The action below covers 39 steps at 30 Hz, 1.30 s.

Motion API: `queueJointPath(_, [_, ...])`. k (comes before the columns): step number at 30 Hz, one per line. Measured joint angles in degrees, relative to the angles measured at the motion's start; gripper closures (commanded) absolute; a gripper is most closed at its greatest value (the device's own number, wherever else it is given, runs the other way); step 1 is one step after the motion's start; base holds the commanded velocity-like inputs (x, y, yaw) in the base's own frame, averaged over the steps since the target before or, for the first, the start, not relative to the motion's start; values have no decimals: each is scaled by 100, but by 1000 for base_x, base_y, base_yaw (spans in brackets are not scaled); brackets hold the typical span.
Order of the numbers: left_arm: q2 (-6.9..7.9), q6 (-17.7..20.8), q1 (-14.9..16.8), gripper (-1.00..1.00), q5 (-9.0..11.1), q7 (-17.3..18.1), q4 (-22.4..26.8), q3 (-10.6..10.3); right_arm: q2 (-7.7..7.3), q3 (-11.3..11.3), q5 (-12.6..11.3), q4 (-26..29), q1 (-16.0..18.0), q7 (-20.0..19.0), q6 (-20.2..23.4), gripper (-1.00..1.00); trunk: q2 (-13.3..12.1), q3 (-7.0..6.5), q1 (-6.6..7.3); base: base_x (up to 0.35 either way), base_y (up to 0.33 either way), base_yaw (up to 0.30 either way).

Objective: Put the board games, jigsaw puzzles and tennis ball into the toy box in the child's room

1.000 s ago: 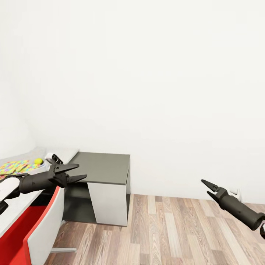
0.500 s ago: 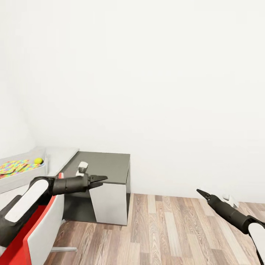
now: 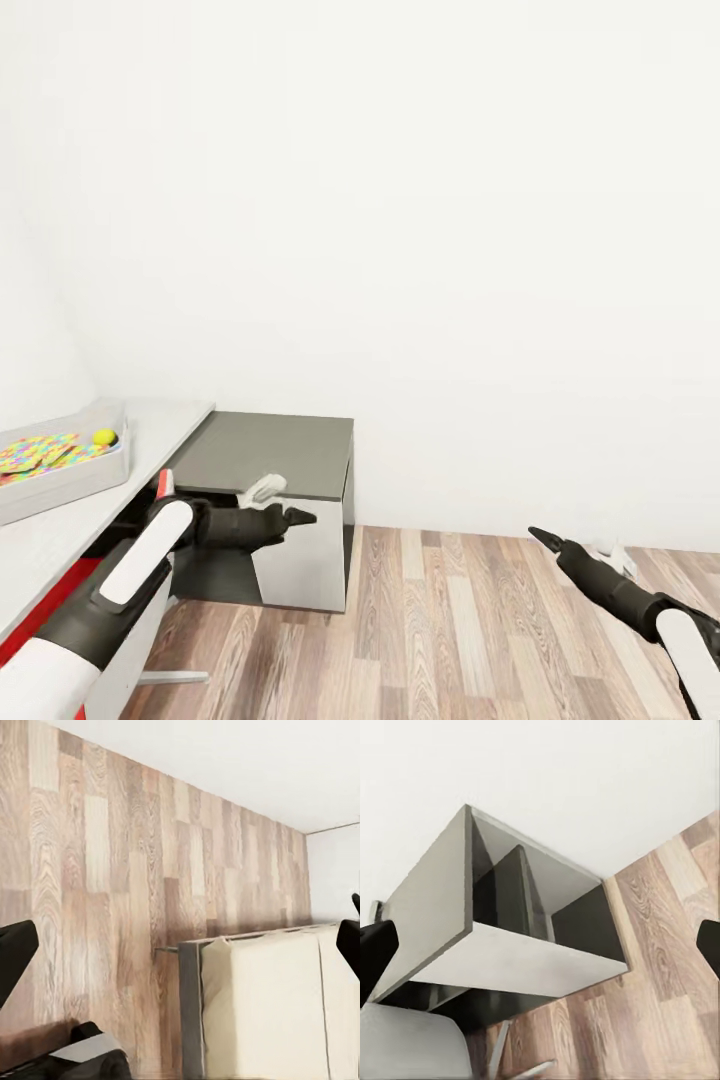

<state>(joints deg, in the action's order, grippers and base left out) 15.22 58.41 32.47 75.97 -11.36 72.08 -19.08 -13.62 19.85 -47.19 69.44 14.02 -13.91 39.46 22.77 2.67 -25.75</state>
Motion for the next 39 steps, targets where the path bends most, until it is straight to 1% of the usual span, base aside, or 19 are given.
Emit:
queueJointPath(3, [-148, -8, 4, -100, -189, -191, -625, -17, -24, -42, 32, -868, 149, -3, -40, -100, 0, 1, 0, 0, 0, 0])
queueJointPath(6, [-209, -23, 5, -100, -676, -263, -1286, -35, -33, -99, 163, -1606, 207, -3, -56, -100, 1, 0, 0, 0, 0, 0])
queueJointPath(7, [-234, -51, 2, -100, -1121, -281, -1663, -40, -20, -154, 399, -1896, 212, -3, -72, -100, 1, 2, 1, 0, 0, 0])
queueJointPath(8, [-246, -92, 2, -100, -1252, -282, -1814, -43, -15, -175, 495, -1996, 209, -3, -88, -100, 0, 0, 0, 0, 0, 0])
queueJointPath(10, [-287, -428, -12, -100, -1820, -276, -2349, -58, 15, -247, 1043, -2386, 190, -4, -289, -100, 0, 1, 0, 0, 0, 0])
queueJointPath(11, [-305, -556, -15, -100, -1932, -273, -2509, -65, 21, -268, 1208, -2523, 186, -4, -376, -100, 1, 0, 0, 0, 0, 0])
queueJointPath(13, [-480, -1123, -23, -100, -2349, -266, -3316, -188, 79, -372, 1958, -3202, 176, 2, -805, -100, 0, 2, 0, 0, 0, 0])
queueJointPath(14, [-542, -1296, -23, -100, -2445, -262, -3580, -246, 118, -400, 2151, -3418, 177, 3, -931, -100, 1, 1, 0, 0, 0, 0])
queueJointPath(16, [-756, -2035, -26, -100, -2809, -256, -4568, -532, 344, -494, 2877, -4159, 173, 14, -1428, -100, 0, 3, 1, 0, 0, 0])
queueJointPath(17, [-803, -2253, -25, -100, -2897, -253, -4808, -618, 416, -511, 3043, -4325, 176, 23, -1555, -100, 1, 1, 1, 0, 0, 0])
queueJointPath(18, [-878, -2695, -27, -100, -3060, -248, -5226, -792, 538, -539, 3338, -4580, 174, 59, -1804, -100, 1, 2, 1, 0, 0, 0])
queueJointPath(19, [-914, -2934, -30, -100, -3139, -247, -5431, -878, 595, -545, 3481, -4694, 176, 87, -1935, -100, 1, 1, 0, 0, 0, 0])
queueJointPath(21, [-1034, -3781, -56, -100, -3358, -242, -6137, -1115, 727, -551, 3914, -5016, 167, 267, -2391, -100, 2, 1, 0, 0, 0, 0])
queueJointPath(22, [-1077, -4130, -84, -100, -3414, -241, -6437, -1181, 765, -545, 4060, -5181, 153, 382, -2582, -100, 2, 2, 1, 0, 0, 0])
queueJointPath(25, [-1120, -4783, -335, -100, -3475, -240, -6867, -1263, 813, -547, 4223, -5755, 121, 713, -2999, -100, 3, 3, 1, 0, 0, 0])
queueJointPath(28, [-1120, -5358, -764, -100, -3494, -237, -7008, -1296, 824, -546, 4275, -6333, 113, 988, -3459, -100, 3, 3, 1, 0, 0, 0])
queueJointPath(31, [-1117, -5822, -1200, -100, -3513, -254, -7053, -1306, 832, -548, 4290, -6606, 123, 1156, -3856, -100, 3, 2, 1, 0, 0, 0])
queueJointPath(35, [-1116, -6138, -1648, -100, -3498, -268, -7101, -1313, 833, -545, 4287, -6713, 110, 1228, -4095, -100, 3, 2, 0, 0, 0, 0])
queueJointPath(39, [-1085, -6247, -2044, -100, -3495, -275, -7122, -1313, 804, -539, 4276, -6734, -136, 1256, -4152, -100, 4, 2, 1, 0, 0, 0])
